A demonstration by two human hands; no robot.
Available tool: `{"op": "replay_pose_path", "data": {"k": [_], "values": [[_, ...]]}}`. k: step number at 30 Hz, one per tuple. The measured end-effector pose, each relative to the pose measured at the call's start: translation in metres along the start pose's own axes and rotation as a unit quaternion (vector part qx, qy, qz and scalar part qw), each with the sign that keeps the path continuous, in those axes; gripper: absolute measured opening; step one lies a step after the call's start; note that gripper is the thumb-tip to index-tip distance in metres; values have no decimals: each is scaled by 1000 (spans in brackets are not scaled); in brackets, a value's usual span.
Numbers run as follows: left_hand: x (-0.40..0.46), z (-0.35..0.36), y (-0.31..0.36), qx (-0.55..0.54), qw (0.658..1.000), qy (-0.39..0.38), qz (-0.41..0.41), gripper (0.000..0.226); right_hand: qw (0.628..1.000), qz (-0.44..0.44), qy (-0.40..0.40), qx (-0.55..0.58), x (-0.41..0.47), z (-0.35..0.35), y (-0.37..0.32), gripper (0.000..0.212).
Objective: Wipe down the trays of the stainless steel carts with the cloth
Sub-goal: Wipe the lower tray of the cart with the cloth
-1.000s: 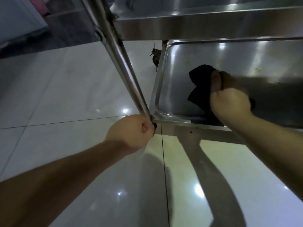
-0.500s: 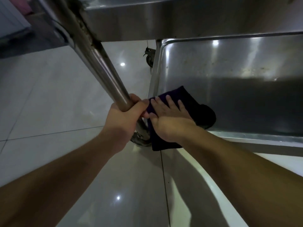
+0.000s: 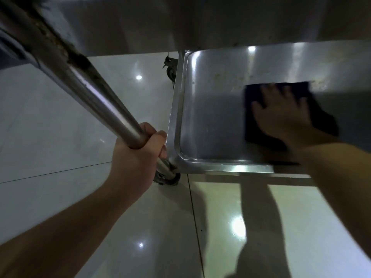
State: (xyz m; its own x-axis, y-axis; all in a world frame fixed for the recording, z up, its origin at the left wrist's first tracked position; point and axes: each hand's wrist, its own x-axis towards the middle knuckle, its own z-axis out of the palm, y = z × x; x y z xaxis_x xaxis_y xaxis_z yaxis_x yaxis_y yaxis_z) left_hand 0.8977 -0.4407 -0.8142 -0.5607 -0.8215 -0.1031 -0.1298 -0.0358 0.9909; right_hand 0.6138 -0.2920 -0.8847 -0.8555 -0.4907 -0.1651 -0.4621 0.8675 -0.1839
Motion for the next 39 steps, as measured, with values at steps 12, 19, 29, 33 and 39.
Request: {"op": "replay_pose_path", "data": {"k": [12,19,29,33,39], "values": [[3,-6,-3,15,999,-38,11,19,999,33,-19,25,-4,12,-60,67],[4,-6,-2,25,999,-44,18,35,976,-208,-69,8,-6,29,-194,65],[-2,-3,0,14,1000,-13,18,22,950,-285,-125,-14,-106,28,-116,65],[-5,-4,3,32,999,-4,15,27,981,-168,-88,-33,-88,9,-27,66],[-8,-3,4,51,999,13,4,27,996,49,-76,-21,-71,-17,96,66]]}}
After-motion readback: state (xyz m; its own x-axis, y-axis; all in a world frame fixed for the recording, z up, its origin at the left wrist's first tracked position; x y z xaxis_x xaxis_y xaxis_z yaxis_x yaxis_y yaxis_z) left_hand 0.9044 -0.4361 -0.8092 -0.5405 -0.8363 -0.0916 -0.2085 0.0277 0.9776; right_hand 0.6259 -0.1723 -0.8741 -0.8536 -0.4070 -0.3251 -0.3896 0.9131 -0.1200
